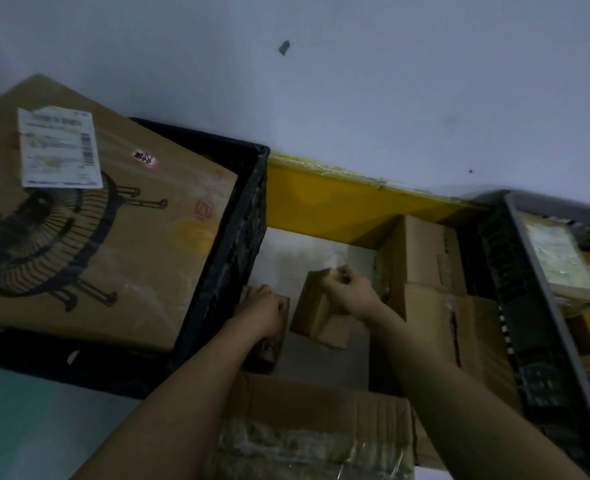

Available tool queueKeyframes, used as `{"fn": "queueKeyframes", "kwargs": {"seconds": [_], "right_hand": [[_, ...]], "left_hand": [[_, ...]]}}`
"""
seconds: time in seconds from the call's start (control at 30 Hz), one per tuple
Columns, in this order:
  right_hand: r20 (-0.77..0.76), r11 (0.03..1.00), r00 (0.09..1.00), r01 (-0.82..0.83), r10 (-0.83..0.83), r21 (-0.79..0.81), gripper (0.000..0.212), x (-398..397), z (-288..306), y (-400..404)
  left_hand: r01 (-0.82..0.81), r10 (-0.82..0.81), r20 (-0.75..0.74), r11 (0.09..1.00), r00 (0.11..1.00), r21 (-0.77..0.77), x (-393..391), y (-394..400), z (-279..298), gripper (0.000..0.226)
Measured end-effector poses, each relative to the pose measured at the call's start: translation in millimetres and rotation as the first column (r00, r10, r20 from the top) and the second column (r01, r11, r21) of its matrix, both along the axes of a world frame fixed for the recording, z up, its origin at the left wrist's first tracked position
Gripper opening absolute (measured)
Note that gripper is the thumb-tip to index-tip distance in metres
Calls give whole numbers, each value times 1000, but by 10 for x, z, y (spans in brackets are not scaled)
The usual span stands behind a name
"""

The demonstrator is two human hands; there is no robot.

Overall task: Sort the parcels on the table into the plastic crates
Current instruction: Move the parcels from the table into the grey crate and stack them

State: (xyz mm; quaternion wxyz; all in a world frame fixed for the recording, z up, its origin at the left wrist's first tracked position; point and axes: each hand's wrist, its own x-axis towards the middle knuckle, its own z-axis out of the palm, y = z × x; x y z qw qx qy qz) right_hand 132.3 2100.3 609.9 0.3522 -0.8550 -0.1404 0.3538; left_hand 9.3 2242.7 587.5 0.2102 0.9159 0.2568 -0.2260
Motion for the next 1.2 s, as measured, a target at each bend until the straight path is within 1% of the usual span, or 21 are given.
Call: {"fn": "queueKeyframes", "kwargs": {"seconds": [0.07,0.13,0.17,0.2,0.23,0.27,0.3,0.33,0.37,0.43,0.5,0.53,0.57,0.63,0.7,0.77,0.87,0.97,1.0,1.13,1.2], "right_hand": [[-91,977,993,94,-78,193,39,121,250,-145],[-240,931,968,154,-75,331,44,167,477,-281],[-315,899,948,183,-53,397,51,175,561,-346],[-384,856,923,216,-23,470,59,184,633,-407],[-448,804,894,256,14,537,65,182,696,-464],[-505,747,862,308,43,590,69,166,755,-519],[-540,703,839,344,67,622,66,129,825,-567],[-545,692,835,351,73,631,59,105,877,-594],[-526,703,847,331,72,629,54,73,929,-614],[-451,766,893,284,9,577,49,21,981,-591],[-367,826,928,254,-62,503,47,27,990,-572],[-304,842,948,242,-98,483,48,58,976,-586],[-250,846,961,231,-120,481,49,77,978,-626],[-218,816,972,199,-92,543,51,73,1008,-755],[-182,804,983,118,-12,582,55,18,1054,-906],[-85,809,996,51,-2,586,53,-18,1091,-1049],[-68,765,995,99,-72,636,37,34,1214,-1295],[-50,768,998,62,-39,638,26,121,1431,-1622],[-55,764,998,56,-27,643,25,144,1476,-1724],[-111,733,993,102,-37,673,25,143,1573,-2010],[-118,726,992,108,-38,680,29,126,1600,-2135]], "left_hand": [[-105,111,137,993,984,-55,62,-16,112,25],[-218,282,236,940,930,-263,116,-43,315,29],[-263,384,251,874,888,-409,124,-66,431,33],[-295,492,229,768,840,-568,121,-83,548,39],[-312,588,141,600,797,-737,103,-104,653,45],[-309,643,14,387,766,-869,70,-137,765,48],[-290,650,-91,205,754,-935,34,-171,842,51],[-250,631,-136,95,764,-964,9,-214,905,53],[-210,607,-130,62,784,-976,-2,-265,954,55],[-165,606,-72,98,792,-981,22,-403,1042,58],[-160,694,-3,162,720,-974,64,-520,1118,62],[-158,736,54,215,675,-964,87,-554,1134,66],[-160,764,116,277,634,-948,105,-585,1152,69],[-167,799,217,366,561,-916,143,-657,1203,74],[-173,834,256,380,489,-909,204,-778,1279,72],[-171,848,272,383,454,-908,261,-972,1375,66],[-163,837,303,413,455,-896,331,-1240,1481,61],[-146,779,416,533,469,-834,361,-1327,1650,65],[-137,766,417,540,490,-831,352,-1354,1723,65],[-62,734,286,407,617,-911,281,-1620,1867,62],[-46,737,299,408,606,-912,309,-1797,1852,57]]}}
